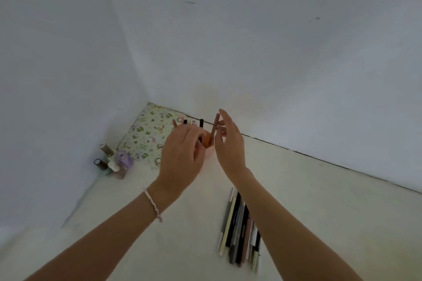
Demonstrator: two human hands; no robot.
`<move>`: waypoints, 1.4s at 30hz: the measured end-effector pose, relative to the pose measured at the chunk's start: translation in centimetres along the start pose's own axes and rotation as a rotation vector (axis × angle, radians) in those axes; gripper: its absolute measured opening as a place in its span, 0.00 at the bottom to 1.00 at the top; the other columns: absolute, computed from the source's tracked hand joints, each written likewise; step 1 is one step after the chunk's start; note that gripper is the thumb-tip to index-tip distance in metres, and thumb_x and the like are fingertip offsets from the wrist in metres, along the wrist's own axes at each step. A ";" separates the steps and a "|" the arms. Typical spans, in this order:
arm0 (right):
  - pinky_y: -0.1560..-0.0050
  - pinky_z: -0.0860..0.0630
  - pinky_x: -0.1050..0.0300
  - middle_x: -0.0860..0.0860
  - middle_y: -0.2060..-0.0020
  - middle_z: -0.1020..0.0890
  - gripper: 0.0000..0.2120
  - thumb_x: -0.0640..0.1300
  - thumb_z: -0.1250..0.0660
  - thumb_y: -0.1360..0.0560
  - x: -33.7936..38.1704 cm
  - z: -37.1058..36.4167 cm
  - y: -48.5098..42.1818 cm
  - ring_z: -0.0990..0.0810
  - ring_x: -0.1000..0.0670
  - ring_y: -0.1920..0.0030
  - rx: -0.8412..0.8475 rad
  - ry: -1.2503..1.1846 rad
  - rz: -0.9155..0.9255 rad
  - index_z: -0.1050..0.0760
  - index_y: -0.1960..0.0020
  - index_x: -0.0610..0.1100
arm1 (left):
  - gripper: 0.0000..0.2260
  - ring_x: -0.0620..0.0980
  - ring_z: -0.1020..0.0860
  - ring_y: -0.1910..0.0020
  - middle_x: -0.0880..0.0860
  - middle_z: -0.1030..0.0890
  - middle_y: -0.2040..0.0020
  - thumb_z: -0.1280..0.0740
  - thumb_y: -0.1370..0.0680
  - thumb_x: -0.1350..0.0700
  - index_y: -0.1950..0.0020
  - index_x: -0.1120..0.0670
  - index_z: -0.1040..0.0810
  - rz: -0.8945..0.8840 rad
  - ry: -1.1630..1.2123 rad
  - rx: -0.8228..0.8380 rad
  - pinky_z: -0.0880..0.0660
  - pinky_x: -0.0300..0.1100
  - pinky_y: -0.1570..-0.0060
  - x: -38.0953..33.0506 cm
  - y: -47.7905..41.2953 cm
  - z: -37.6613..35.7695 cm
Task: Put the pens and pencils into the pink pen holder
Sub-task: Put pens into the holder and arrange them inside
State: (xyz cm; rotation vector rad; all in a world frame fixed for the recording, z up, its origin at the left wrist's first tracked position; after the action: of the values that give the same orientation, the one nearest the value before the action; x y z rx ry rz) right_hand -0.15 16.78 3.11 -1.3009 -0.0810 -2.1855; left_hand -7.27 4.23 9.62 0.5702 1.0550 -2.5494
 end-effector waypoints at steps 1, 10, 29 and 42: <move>0.43 0.23 0.56 0.48 0.42 0.20 0.26 0.34 0.43 0.20 -0.1 0.7 0.0 0.21 0.52 0.44 -0.005 0.012 -0.001 0.36 0.26 0.51 | 0.06 0.45 0.28 0.60 0.50 0.22 0.57 0.34 0.26 0.67 0.53 0.57 0.22 0.029 0.034 0.066 0.28 0.36 0.57 -0.6 1.3 -1.1; 0.65 0.27 0.69 0.56 0.55 0.22 0.27 0.33 0.42 0.24 -3.5 10.6 2.3 0.25 0.59 0.67 -0.104 0.023 -0.161 0.36 0.30 0.56 | 0.14 0.55 0.24 0.39 0.56 0.25 0.38 0.39 0.19 0.52 0.35 0.57 0.29 0.679 -0.083 0.948 0.26 0.46 0.41 -1.3 13.2 -12.0; 0.55 0.27 0.56 0.43 0.49 0.19 0.12 0.45 0.36 0.22 -13.2 10.0 16.3 0.21 0.45 0.55 0.353 0.358 -0.663 0.27 0.41 0.39 | 0.12 0.55 0.20 0.53 0.53 0.21 0.52 0.37 0.21 0.61 0.37 0.57 0.26 0.665 0.154 0.527 0.21 0.52 0.51 -3.0 10.2 -11.2; 0.69 0.31 0.65 0.49 0.64 0.20 0.08 0.41 0.35 0.25 -9.6 15.4 10.2 0.25 0.53 0.68 -0.189 -0.059 -0.626 0.23 0.46 0.44 | 0.23 0.43 0.21 0.60 0.49 0.22 0.55 0.34 0.22 0.64 0.31 0.47 0.32 0.453 0.358 0.118 0.22 0.33 0.62 -2.1 2.4 -5.4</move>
State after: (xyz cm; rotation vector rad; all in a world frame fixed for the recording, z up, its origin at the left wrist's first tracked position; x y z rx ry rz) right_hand 20.51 17.90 0.79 -1.6051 -0.3544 -2.7247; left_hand -3.15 6.85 5.68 1.1827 0.7667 -2.1615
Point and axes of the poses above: each hand's wrist, its own y-axis away from the middle knuckle, its own z-axis out of the back of the hand, x = y × z, the point moved 6 cm from there along -y, towards the middle knuckle
